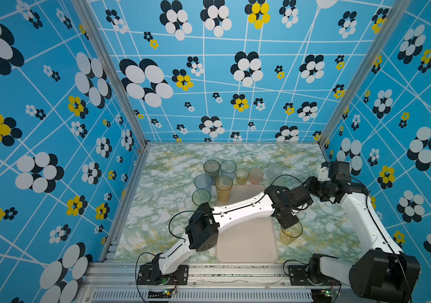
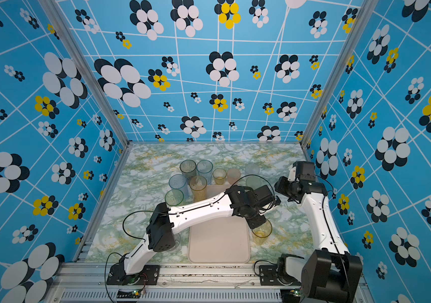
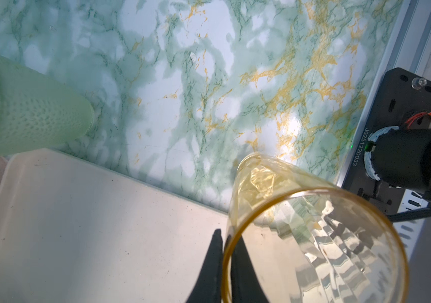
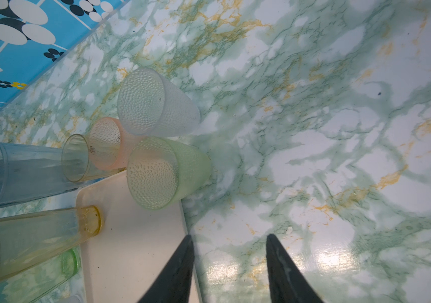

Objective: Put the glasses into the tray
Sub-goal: 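Close the left gripper on the rim of the tall amber cup, then carry the tall amber cup with the left gripper beside the first cup on the tray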

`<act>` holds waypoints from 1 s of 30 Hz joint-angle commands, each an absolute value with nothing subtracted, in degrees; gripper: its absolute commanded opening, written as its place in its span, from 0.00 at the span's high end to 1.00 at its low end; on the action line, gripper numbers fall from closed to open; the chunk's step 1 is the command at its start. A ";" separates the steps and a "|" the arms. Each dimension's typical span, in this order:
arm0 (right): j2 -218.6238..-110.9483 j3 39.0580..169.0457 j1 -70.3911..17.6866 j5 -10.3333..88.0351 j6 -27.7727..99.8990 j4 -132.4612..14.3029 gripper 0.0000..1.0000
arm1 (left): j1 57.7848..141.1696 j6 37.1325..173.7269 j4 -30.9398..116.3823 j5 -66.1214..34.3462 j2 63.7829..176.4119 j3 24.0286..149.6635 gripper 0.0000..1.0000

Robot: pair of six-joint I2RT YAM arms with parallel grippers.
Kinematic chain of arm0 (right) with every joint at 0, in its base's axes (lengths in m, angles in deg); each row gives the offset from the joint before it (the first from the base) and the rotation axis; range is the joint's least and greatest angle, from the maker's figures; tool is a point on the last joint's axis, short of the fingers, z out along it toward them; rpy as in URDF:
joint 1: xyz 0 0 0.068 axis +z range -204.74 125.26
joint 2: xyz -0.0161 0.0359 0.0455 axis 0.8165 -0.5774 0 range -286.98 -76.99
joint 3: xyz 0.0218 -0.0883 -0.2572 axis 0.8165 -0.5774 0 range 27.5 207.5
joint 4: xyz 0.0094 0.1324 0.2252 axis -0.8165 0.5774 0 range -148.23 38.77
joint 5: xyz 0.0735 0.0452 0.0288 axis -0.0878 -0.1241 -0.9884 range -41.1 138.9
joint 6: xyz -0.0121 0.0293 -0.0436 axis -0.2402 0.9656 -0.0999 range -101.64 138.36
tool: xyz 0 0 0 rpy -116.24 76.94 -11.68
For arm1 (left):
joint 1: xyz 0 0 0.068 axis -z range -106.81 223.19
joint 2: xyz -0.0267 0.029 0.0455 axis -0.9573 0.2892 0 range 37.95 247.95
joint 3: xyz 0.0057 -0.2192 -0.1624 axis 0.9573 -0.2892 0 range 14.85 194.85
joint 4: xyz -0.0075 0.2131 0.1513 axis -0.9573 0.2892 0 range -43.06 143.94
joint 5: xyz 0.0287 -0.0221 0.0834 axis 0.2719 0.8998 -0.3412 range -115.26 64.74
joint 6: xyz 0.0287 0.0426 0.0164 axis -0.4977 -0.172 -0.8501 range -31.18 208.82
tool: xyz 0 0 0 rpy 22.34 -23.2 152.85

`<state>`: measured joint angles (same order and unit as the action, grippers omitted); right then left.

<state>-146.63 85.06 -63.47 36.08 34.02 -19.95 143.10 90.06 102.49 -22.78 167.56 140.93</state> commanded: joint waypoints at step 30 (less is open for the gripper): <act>-145.02 84.53 -63.89 31.87 32.84 -19.14 0.53 | 127.06 82.37 107.79 -35.52 149.75 129.47 0.94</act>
<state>-145.71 84.43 -63.51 33.44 33.76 -19.90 129.06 83.83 106.88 -34.06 151.12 130.57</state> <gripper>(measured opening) 0.467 0.081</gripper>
